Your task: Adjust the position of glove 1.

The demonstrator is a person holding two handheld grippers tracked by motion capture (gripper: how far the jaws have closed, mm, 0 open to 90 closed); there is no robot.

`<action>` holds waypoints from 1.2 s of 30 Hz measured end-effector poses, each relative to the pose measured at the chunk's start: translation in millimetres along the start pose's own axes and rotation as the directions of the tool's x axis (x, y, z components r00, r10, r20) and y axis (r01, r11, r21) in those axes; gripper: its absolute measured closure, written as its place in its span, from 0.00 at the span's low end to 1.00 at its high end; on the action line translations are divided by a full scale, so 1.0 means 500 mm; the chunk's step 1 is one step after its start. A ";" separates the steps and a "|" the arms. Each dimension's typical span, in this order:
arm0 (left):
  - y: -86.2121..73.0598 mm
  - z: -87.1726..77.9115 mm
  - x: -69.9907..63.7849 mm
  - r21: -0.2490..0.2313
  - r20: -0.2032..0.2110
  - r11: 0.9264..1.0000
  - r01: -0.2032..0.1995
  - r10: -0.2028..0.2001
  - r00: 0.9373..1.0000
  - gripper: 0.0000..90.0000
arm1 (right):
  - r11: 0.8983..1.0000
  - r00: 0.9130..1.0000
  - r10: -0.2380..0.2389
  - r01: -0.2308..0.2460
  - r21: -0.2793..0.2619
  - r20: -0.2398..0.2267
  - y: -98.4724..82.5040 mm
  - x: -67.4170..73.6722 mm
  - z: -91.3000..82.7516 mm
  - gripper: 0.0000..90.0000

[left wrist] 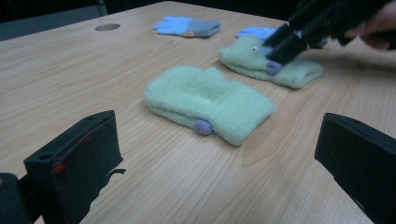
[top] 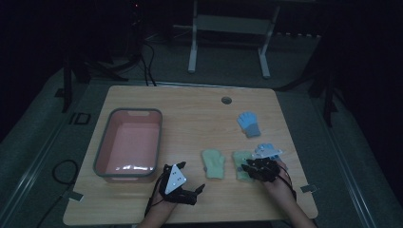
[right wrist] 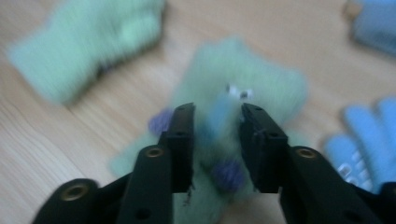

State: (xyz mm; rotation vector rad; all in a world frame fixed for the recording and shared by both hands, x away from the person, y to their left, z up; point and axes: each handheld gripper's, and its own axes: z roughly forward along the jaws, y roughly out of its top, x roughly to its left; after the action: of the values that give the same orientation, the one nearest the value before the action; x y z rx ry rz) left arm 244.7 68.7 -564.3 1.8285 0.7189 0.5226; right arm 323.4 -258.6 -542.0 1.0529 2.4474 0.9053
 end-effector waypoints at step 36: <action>0.000 0.001 0.000 0.004 -0.003 1.000 0.001 -0.001 1.000 0.01 | 0.983 0.993 0.040 -0.020 -0.181 0.108 0.133 0.058 -0.080 0.94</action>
State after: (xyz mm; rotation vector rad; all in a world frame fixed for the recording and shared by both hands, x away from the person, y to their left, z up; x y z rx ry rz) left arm 244.8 68.3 -564.3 1.8310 0.7233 0.5237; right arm 318.7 -219.3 -469.5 1.0491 2.2182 1.0275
